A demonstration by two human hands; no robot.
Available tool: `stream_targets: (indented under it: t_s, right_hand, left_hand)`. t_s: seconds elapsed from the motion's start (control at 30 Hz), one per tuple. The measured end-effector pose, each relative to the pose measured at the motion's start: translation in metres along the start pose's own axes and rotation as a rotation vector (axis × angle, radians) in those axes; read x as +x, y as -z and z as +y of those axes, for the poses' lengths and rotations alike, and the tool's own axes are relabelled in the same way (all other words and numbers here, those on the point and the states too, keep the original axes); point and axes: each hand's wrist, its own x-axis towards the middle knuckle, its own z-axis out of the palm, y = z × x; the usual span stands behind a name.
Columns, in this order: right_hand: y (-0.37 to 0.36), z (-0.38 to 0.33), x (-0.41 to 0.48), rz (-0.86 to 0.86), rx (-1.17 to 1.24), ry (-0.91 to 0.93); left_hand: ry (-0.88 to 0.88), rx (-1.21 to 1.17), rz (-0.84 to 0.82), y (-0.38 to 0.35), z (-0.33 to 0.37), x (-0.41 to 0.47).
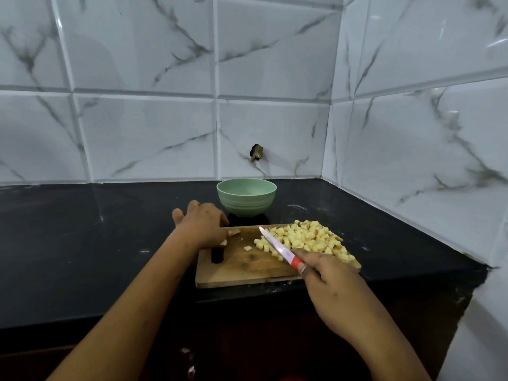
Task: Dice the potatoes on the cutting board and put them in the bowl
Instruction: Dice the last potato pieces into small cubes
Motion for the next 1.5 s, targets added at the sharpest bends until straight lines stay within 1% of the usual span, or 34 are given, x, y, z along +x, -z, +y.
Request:
stream_targets:
  t_s: [0.03,0.1,0.2,0.33,0.47,0.53,0.6,0.63,0.7,0.8,0.87,0.93,1.07,1.17,1.3,1.5]
  right_hand:
    - [0.0,-0.001,0.001,-0.008,0.026,0.004]
    - [-0.001,-0.003,0.003,-0.016,0.065,0.015]
    - [-0.004,-0.003,0.005,-0.008,0.054,0.001]
    - [-0.006,-0.005,0.005,-0.018,0.039,0.025]
    - [-0.009,-0.011,0.004,-0.071,0.017,0.052]
    - [-0.011,-0.016,0.006,-0.118,-0.054,0.051]
    - [-0.013,-0.019,0.013,-0.107,-0.136,0.042]
    - [-0.013,-0.02,0.017,-0.084,-0.175,0.03]
    - [-0.011,-0.02,0.023,-0.027,-0.253,0.013]
    - [-0.01,-0.022,0.023,0.004,-0.275,0.023]
    - [-0.01,-0.026,0.018,-0.045,-0.224,0.045]
    - [-0.011,-0.029,0.017,-0.084,-0.237,0.05]
    - [-0.012,-0.028,0.025,-0.019,-0.334,-0.001]
    - [-0.011,-0.027,0.021,0.005,-0.283,0.017]
    - [-0.013,-0.028,0.006,0.037,-0.222,0.045]
    - [-0.019,-0.03,-0.01,0.108,-0.307,0.051]
  left_hand:
    - [-0.009,-0.004,-0.011,-0.002,0.0,0.0]
    - [-0.012,-0.015,0.018,-0.003,0.004,-0.002]
    - [0.005,-0.019,0.093,-0.002,0.014,-0.005]
    - [0.003,-0.043,0.115,-0.005,0.017,-0.003]
    - [-0.031,-0.248,0.3,-0.005,0.017,-0.004]
    - [-0.027,-0.35,0.404,0.0,0.019,-0.007]
    - [-0.05,-0.556,0.448,0.008,0.022,-0.014]
    - [-0.065,-0.645,0.447,0.011,0.023,-0.019]
    - [-0.064,-0.676,0.423,0.013,0.023,-0.031]
    - [-0.068,-0.562,0.374,0.006,0.02,-0.045]
    - [-0.075,-0.513,0.343,0.0,0.021,-0.053]
    - [-0.078,-0.486,0.306,-0.007,0.026,-0.058]
    - [-0.076,-0.437,0.28,-0.015,0.034,-0.062]
    - [-0.075,-0.461,0.267,-0.019,0.033,-0.064]
    - [-0.121,-0.55,0.183,-0.019,0.028,-0.068]
    - [-0.123,-0.592,0.253,-0.02,0.03,-0.075]
